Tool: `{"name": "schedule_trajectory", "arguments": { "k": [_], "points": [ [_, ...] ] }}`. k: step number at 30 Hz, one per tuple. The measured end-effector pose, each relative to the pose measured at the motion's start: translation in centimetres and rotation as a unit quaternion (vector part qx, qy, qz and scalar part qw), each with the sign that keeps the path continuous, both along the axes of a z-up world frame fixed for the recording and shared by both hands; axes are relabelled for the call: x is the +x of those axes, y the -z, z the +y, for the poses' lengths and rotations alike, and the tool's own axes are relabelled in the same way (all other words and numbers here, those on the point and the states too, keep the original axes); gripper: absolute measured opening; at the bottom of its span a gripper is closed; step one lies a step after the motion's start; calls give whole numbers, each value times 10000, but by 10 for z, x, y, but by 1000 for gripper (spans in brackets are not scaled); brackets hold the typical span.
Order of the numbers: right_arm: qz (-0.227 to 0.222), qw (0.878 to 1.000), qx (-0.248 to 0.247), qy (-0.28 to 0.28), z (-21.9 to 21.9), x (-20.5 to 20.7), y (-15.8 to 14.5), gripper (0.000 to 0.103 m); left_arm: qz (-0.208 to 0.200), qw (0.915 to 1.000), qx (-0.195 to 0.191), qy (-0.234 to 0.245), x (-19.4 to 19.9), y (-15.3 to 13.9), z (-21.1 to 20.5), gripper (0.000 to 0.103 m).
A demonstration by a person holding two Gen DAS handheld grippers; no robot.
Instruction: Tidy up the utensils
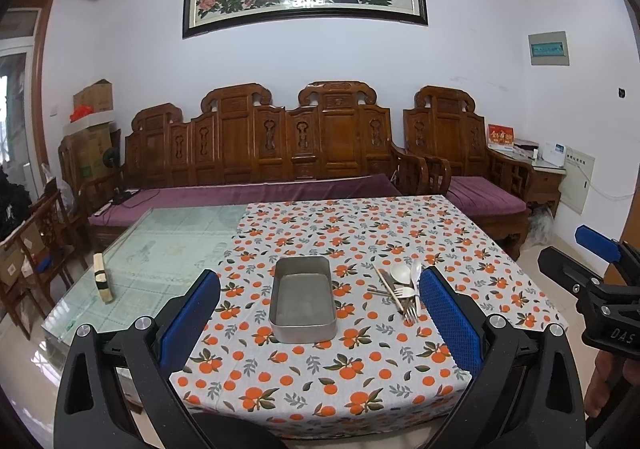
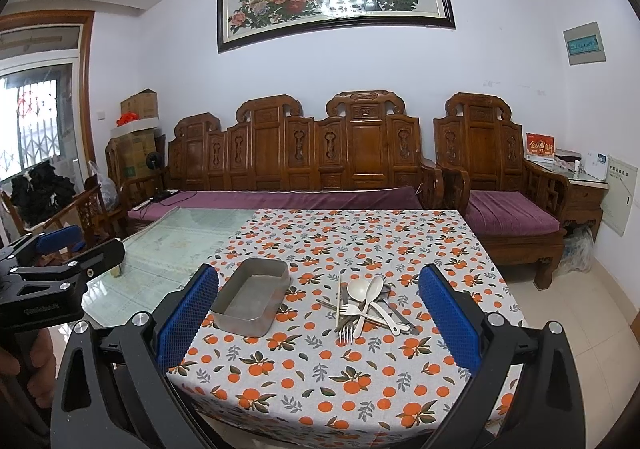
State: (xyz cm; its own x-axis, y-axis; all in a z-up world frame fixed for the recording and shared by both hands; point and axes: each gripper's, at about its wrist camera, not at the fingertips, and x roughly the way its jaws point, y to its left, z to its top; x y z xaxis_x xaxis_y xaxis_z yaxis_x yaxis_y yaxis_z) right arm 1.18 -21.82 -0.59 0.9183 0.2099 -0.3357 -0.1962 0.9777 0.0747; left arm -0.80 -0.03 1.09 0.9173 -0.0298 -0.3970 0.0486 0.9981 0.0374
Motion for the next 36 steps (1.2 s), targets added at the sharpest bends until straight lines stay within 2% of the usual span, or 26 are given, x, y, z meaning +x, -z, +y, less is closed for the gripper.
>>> {"name": "schedule_trajectory", "arguments": {
  "k": [36],
  "points": [
    [29,10000,45,25,1,-1,-3,101,-43,10000,47,53,-6,-7,-8,97]
  ]
}}
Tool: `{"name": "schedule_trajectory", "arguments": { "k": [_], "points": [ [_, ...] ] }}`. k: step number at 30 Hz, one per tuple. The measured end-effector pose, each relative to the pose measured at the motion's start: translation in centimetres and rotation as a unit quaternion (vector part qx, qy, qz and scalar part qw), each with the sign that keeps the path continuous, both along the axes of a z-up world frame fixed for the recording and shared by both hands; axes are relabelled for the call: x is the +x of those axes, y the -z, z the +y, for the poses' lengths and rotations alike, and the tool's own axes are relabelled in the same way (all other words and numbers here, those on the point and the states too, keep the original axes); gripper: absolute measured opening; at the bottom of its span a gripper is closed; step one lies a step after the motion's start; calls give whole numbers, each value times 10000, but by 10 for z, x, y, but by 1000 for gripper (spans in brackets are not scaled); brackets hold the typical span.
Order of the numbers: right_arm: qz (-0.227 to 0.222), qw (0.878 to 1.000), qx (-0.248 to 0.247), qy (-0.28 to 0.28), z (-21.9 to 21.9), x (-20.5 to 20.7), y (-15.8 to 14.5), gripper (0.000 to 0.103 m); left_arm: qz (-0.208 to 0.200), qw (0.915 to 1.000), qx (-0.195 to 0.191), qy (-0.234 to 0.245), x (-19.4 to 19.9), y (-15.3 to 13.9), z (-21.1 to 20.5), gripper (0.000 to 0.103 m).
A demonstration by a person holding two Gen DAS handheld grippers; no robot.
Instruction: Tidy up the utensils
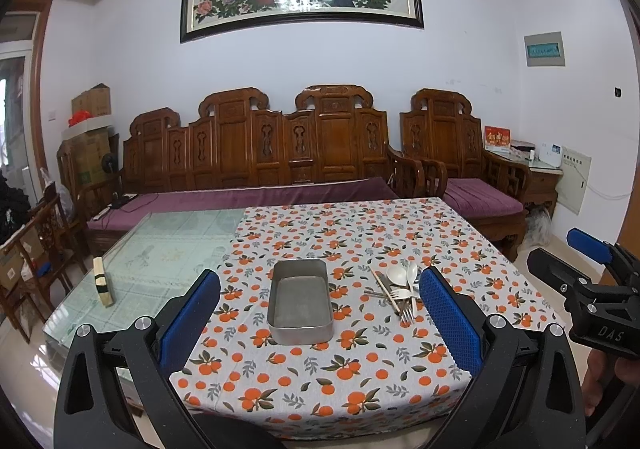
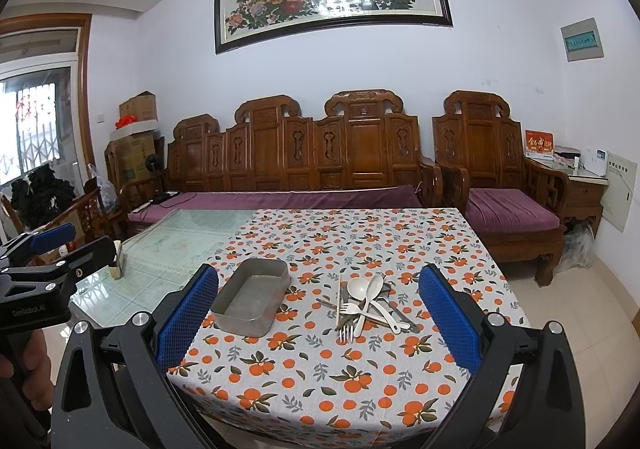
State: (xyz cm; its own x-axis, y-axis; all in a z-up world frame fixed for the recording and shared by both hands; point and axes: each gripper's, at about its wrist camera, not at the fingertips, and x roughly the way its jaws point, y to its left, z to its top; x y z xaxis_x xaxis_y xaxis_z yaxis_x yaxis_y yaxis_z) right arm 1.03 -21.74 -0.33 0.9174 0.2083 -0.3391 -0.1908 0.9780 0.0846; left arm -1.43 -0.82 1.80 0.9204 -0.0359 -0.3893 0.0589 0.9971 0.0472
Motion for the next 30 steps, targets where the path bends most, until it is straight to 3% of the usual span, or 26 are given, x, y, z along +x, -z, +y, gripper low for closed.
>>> {"name": "schedule_trajectory", "arguments": {
  "k": [21,30],
  "points": [
    [531,9986,54,9,-14,41,44,101,600,9977,-67,321,48,44,-3,97],
    [880,9961,2,83,-30,82,76,91,834,9947,12,606,90,71,-18,97]
  ]
}}
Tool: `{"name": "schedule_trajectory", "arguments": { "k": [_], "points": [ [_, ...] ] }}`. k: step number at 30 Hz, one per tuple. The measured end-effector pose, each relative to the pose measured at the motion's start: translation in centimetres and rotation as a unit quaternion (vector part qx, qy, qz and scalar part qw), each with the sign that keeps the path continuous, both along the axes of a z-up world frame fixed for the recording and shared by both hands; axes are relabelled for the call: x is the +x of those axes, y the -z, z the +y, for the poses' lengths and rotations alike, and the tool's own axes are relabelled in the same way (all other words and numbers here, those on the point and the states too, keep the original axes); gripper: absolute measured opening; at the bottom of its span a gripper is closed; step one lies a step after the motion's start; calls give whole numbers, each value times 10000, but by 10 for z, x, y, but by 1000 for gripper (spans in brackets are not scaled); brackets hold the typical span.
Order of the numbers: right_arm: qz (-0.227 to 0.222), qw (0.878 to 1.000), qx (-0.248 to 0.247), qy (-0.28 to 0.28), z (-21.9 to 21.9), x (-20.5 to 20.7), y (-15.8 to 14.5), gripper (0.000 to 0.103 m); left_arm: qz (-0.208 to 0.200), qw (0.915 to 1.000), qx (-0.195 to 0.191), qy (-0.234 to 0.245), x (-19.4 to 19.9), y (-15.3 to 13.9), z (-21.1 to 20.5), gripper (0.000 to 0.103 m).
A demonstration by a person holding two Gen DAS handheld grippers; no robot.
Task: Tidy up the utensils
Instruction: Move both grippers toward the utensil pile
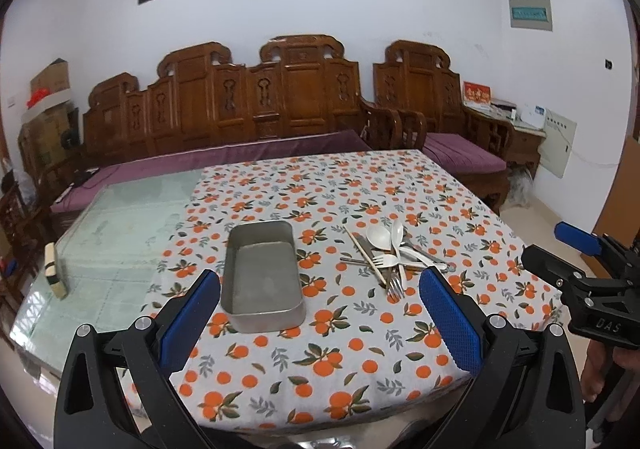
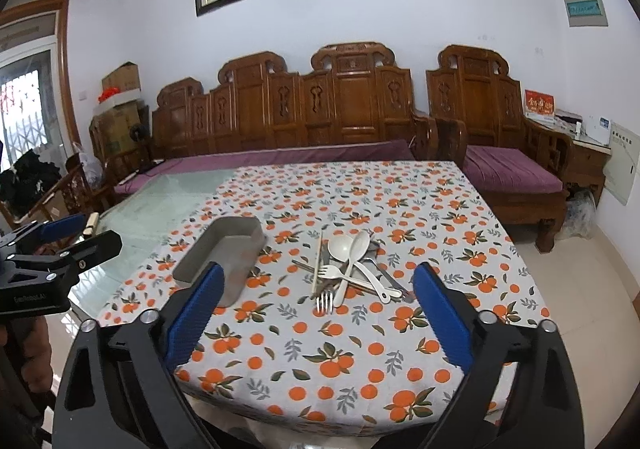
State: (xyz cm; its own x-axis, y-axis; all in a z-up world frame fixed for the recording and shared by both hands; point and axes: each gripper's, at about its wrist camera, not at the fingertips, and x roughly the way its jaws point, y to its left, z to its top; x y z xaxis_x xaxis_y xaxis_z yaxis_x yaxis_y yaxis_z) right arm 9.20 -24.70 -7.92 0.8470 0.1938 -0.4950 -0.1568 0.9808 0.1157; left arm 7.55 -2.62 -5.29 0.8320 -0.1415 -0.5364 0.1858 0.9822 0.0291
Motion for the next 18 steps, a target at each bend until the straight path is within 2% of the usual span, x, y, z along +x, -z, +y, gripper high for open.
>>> {"name": "schedule_trajectory", "arguments": {
  "k": [2,6,11,14,18],
  "points": [
    [98,9999,-13,47,-5,11,8,90,45,10000,13,69,10,6,-4,97],
    [240,9996,-51,125,-17,31,22,82,212,9996,-11,195,33,21,-12,97],
    [485,9986,-157,114,-30,59,41,63,421,9987,-7,288,61,40,-20,97],
    [683,9974,-189,141,-37,76,51,58,567,9978,15,340,78,53,-25,97],
    [870,9960,-212,-41,-43,99,59,57,745,9964,-62,400,95,66,-30,97]
  ]
}}
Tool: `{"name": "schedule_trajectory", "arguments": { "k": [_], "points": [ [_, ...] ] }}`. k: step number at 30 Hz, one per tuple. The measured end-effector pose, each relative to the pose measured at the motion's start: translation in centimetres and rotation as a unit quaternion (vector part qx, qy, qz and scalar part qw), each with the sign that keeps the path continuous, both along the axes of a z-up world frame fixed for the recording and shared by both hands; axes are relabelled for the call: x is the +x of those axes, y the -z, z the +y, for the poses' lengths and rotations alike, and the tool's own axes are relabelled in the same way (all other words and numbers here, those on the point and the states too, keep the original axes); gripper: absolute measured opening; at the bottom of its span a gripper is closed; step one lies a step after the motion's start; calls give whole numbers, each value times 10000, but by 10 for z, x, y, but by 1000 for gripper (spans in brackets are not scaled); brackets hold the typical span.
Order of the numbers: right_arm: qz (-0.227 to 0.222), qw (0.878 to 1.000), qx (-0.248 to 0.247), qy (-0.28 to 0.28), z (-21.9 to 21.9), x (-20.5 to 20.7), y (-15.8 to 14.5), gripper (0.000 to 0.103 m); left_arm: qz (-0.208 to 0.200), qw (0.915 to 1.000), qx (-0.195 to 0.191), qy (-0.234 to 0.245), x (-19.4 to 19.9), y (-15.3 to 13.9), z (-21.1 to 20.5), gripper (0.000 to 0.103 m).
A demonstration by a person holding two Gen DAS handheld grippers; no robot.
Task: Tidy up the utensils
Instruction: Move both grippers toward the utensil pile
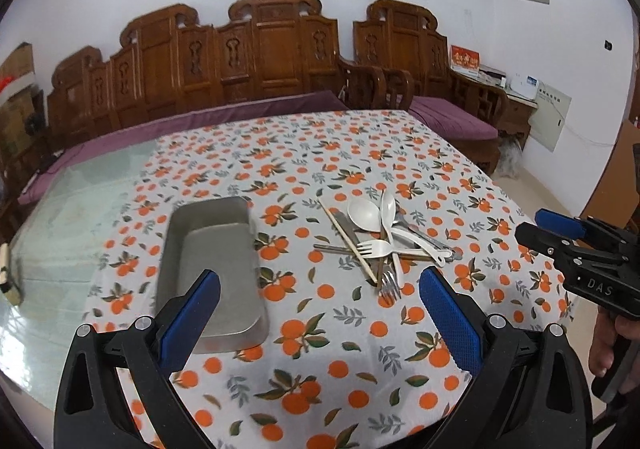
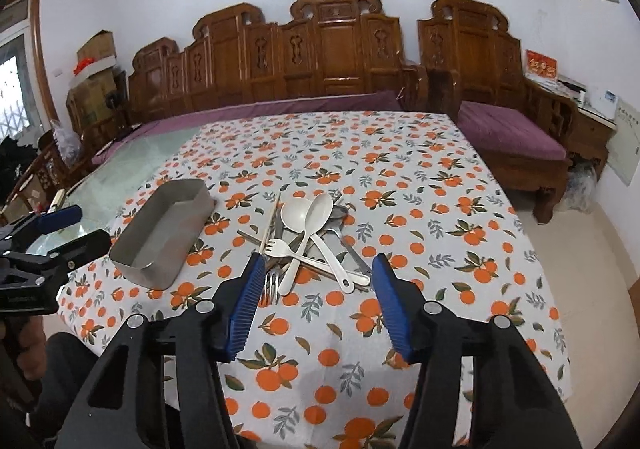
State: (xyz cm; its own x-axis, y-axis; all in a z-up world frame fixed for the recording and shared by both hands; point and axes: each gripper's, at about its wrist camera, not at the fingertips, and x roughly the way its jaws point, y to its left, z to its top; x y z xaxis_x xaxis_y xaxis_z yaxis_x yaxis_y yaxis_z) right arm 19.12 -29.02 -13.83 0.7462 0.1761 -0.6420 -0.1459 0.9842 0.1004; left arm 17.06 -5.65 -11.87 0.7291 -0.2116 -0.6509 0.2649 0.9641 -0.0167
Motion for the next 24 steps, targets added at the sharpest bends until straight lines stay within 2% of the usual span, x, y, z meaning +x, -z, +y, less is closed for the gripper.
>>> {"name": "schedule_trajectory", "arguments": {
  "k": [6,12,17,19,24],
  "points": [
    [381,9990,-150,-156,-9,42,26,57,242,9995,118,152,19,24,-14,96],
    [628,9972,-229,-345,-16,71,56,47,526,9969,384,438,35,54,-36,86],
    [784,9953,34,-568,-22,91,74,36,649,9950,550,528,48,68,-47,86],
    [795,9944,129,-682,-19,98,77,33,691,9947,557,524,53,73,-50,86],
    [841,9896,290,-1130,0,111,84,32,852,9933,536,574,68,85,-58,77]
  ]
}}
